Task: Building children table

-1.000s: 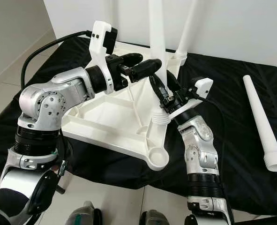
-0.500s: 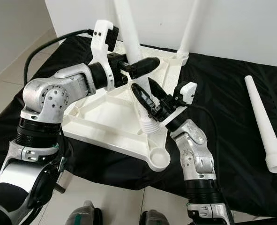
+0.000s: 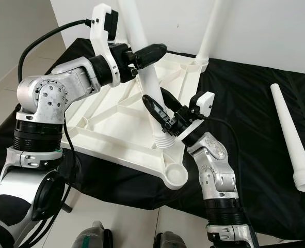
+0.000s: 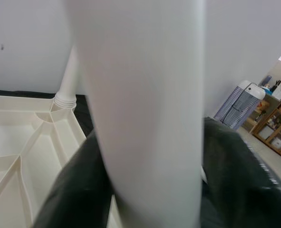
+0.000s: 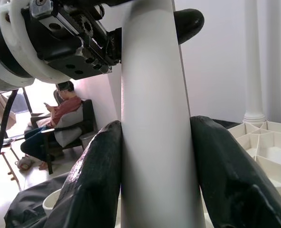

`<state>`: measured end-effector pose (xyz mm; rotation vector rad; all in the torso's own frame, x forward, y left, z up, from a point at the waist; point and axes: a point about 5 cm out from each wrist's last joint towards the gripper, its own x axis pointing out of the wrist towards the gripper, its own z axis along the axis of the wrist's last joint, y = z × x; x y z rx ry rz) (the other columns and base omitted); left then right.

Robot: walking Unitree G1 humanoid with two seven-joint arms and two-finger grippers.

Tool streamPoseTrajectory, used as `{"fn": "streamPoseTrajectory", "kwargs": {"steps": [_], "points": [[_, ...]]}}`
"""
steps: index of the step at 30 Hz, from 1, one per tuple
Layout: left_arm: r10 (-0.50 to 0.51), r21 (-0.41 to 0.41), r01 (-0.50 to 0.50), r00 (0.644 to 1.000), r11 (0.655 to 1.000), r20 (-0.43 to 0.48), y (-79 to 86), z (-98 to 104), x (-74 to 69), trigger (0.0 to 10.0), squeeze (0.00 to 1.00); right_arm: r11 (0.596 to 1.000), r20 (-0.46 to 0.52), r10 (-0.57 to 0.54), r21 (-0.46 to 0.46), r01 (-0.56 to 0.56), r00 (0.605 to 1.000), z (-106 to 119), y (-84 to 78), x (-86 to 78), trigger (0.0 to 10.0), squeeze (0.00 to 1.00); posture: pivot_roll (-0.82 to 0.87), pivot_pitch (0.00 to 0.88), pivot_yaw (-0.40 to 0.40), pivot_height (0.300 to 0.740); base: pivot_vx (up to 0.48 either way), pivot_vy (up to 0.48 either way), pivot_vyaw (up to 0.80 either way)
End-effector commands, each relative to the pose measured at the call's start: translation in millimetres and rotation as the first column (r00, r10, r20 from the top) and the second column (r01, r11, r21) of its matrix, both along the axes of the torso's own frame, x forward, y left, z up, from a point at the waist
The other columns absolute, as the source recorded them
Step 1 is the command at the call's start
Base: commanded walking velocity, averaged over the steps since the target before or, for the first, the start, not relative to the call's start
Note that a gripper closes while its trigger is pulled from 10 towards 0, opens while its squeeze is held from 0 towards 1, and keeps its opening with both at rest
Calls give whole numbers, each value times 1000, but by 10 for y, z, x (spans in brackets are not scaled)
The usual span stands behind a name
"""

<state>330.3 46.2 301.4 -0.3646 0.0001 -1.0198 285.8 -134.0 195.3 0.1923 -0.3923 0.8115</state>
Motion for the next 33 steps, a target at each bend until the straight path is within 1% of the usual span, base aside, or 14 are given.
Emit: {"fn": "streamPoseTrajectory", "kwargs": {"steps": [1,11,13,14,15,16,17,23,25,26,27,28,29,33], "points": [[-47,-8,47,998,999,30,-53,50,-80,0,0,1000,-21,-13,-11,13,1000,-36,-13,8,10000,0,3,2,-6,740,0,0,0],[-48,19,47,996,999,71,-73,80,-115,0,0,999,-47,-33,-29,32,998,-46,-36,30,10000,0,5,8,-12,740,0,0,0],[-31,49,27,995,998,95,-78,77,-113,0,0,998,-57,-44,-42,42,997,-52,-44,42,10000,0,3,10,-15,740,0,0,0],[-15,101,1,991,995,133,-95,64,-113,1843,0,996,-73,-72,-63,67,995,-60,-66,67,10000,0,2,14,-19,740,0,0,0],[-15,101,1,991,995,133,-95,64,-113,1843,0,996,-73,-72,-63,67,995,-60,-66,67,10000,0,2,14,-19,740,0,0,0],[-11,126,-10,987,992,160,-115,66,-124,10000,0,991,-97,-105,-95,96,990,-70,-105,105,10000,71,-1,17,-21,740,0,0,0],[-6,146,-21,983,989,184,-132,75,-137,10000,0,986,-109,-132,-118,119,985,-63,-145,135,10000,1000,-2,21,-26,740,0,0,0],[-10,158,-27,972,987,234,-163,141,-190,10000,0,968,-101,-171,-201,148,980,-11,-202,159,10000,1000,-1,24,-31,740,0,0,0],[-20,168,-27,962,985,271,-185,190,-227,10000,0,950,-104,-189,-270,156,976,8,-223,183,10000,965,0,27,-38,740,0,0,0],[-25,175,-26,958,984,286,-197,209,-243,10000,0,940,-101,-190,-306,151,977,21,-232,194,10000,678,1,27,-40,740,0,0,0],[-25,175,-26,958,984,286,-197,209,-243,10000,0,940,-101,-190,-306,151,977,21,-232,194,10000,678,1,27,-40,740,0,0,0],[-30,182,-26,954,983,297,-207,220,-253,10000,0,931,-97,-183,-337,141,978,35,-236,200,10000,463,1,27,-40,740,0,0,0],[-31,188,-28,951,982,308,-215,231,-260,10000,0,917,-87,-165,-379,120,983,52,-233,198,10000,0,1,27,-40,740,0,0,0],[-36,198,-32,943,980,331,-235,247,-275,10000,0,892,-65,-115,-445,74,991,90,-213,179,10000,0,0,25,-42,740,0,0,0]]}}
